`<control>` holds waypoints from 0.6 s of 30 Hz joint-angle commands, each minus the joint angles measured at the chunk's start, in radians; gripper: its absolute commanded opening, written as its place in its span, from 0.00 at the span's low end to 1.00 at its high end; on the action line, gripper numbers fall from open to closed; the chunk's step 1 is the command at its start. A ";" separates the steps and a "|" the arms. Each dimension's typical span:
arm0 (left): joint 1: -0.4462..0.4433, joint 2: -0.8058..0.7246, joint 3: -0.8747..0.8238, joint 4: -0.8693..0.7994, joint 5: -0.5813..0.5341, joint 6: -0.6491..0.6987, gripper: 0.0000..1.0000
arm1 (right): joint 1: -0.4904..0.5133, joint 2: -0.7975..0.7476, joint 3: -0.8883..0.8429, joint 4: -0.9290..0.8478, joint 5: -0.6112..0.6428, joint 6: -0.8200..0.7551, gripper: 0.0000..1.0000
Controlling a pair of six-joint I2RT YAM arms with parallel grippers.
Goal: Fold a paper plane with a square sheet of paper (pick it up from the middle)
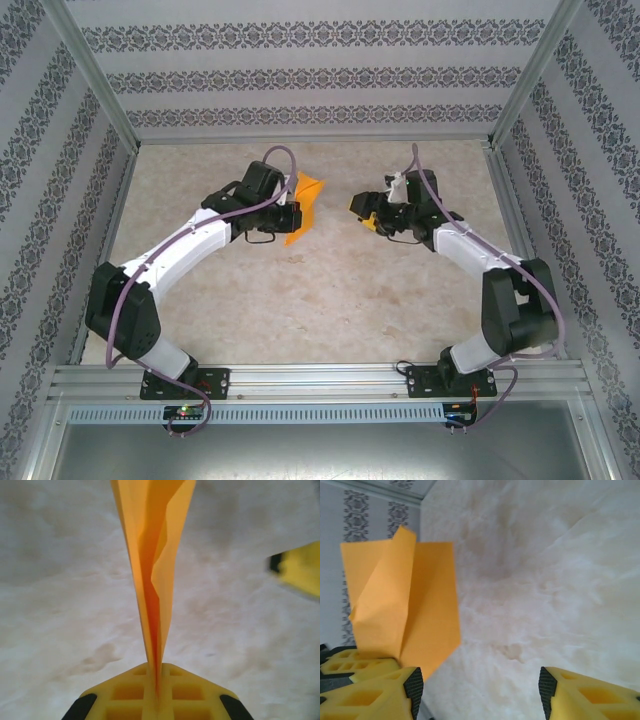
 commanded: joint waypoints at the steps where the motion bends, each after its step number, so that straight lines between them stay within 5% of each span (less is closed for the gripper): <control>1: -0.076 0.031 0.073 -0.229 -0.320 0.167 0.00 | -0.030 -0.053 0.044 -0.212 0.072 -0.176 0.65; 6: -0.223 0.151 0.132 -0.311 -0.659 0.256 0.00 | -0.087 -0.097 0.039 -0.234 0.070 -0.194 0.67; 9: -0.309 0.225 0.122 -0.302 -0.772 0.305 0.00 | -0.125 -0.138 0.037 -0.259 0.083 -0.225 0.68; 18: -0.452 0.404 0.100 -0.206 -0.767 0.345 0.04 | -0.165 -0.167 0.039 -0.296 0.062 -0.269 0.71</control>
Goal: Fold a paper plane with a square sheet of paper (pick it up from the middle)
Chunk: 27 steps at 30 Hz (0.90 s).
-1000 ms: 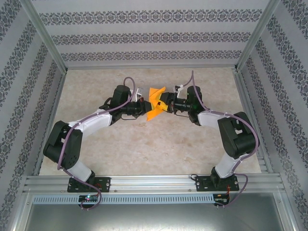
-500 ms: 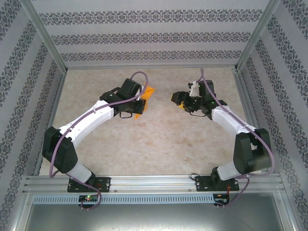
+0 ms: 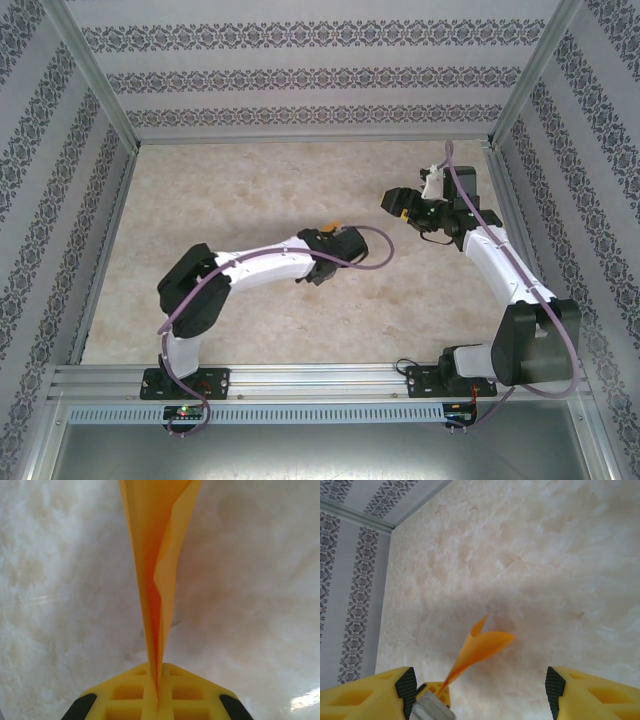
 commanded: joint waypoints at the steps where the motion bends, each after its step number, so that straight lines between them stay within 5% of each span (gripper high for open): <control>1: -0.038 0.038 -0.011 0.019 -0.029 0.040 0.05 | -0.012 0.001 0.013 -0.041 -0.011 -0.039 0.71; 7: -0.092 0.075 -0.027 0.078 0.056 0.042 0.13 | -0.019 0.010 0.010 -0.036 -0.028 -0.038 0.71; 13: -0.099 0.050 -0.049 0.120 0.182 0.027 0.40 | -0.019 0.014 -0.020 -0.038 -0.057 -0.034 0.70; 18: -0.077 -0.017 -0.063 0.181 0.412 -0.012 0.58 | -0.011 -0.016 -0.095 -0.034 -0.078 0.004 0.65; 27: 0.057 -0.238 -0.163 0.205 0.735 -0.128 0.64 | 0.111 -0.119 -0.232 0.016 -0.011 0.130 0.45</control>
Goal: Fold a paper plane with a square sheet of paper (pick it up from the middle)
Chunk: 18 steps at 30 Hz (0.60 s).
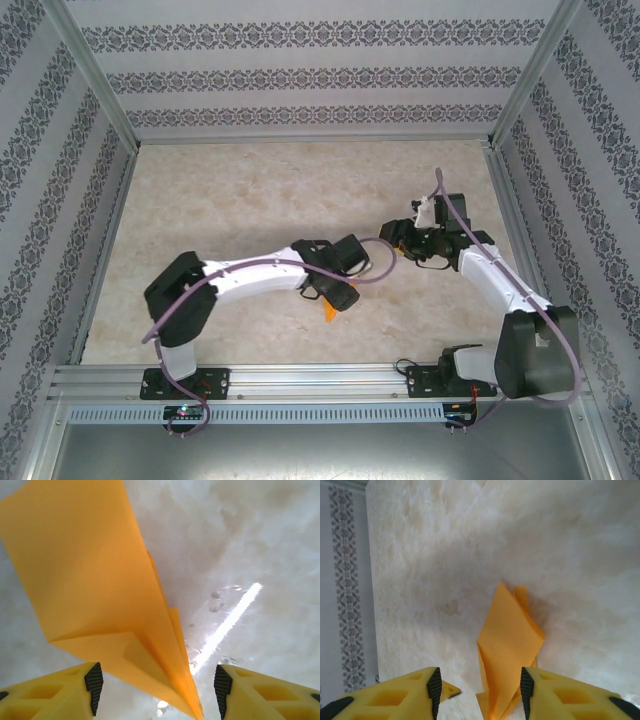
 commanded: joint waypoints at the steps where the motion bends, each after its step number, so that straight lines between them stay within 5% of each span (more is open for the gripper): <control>1: 0.094 -0.122 -0.064 0.027 0.155 -0.083 0.64 | 0.077 -0.053 -0.031 0.036 0.047 0.078 0.44; 5: 0.223 -0.249 -0.181 0.123 0.266 -0.158 0.64 | 0.204 -0.085 -0.054 0.066 0.138 0.161 0.36; 12: 0.420 -0.324 -0.330 0.239 0.277 -0.322 0.61 | 0.447 0.001 -0.034 0.150 0.273 0.267 0.26; 18: 0.474 -0.289 -0.385 0.337 0.357 -0.371 0.59 | 0.579 0.166 0.066 0.093 0.363 0.235 0.21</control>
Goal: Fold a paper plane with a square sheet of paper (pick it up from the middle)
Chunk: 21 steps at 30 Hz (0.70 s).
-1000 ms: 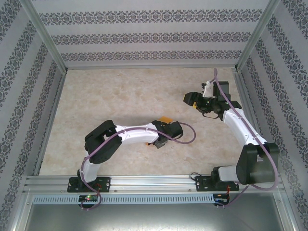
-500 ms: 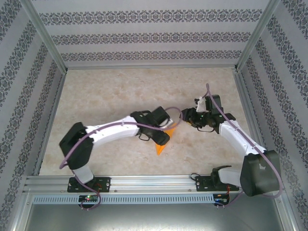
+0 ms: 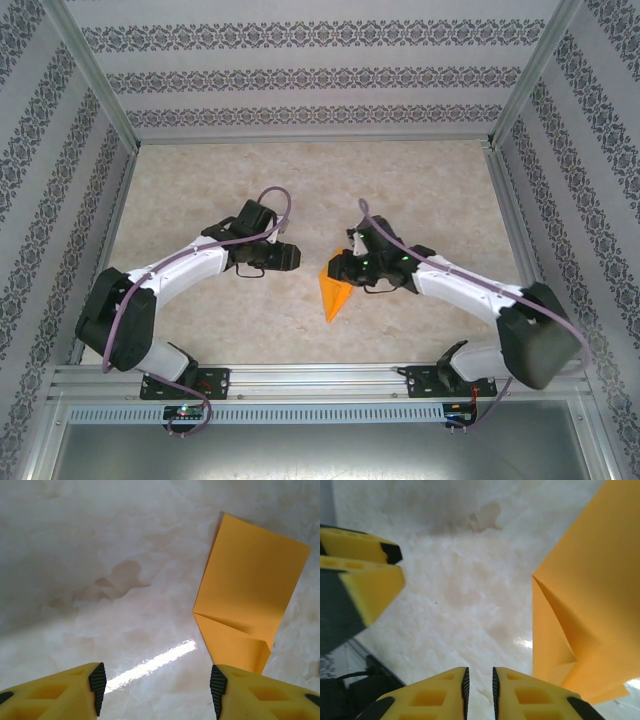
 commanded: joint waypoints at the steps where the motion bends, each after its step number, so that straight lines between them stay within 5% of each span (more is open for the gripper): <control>1: 0.003 0.021 -0.004 0.121 0.085 -0.064 0.59 | 0.039 0.067 0.067 -0.032 0.091 -0.003 0.21; 21: -0.067 0.230 0.100 0.161 0.184 -0.066 0.46 | 0.042 0.171 0.044 -0.188 0.191 -0.086 0.17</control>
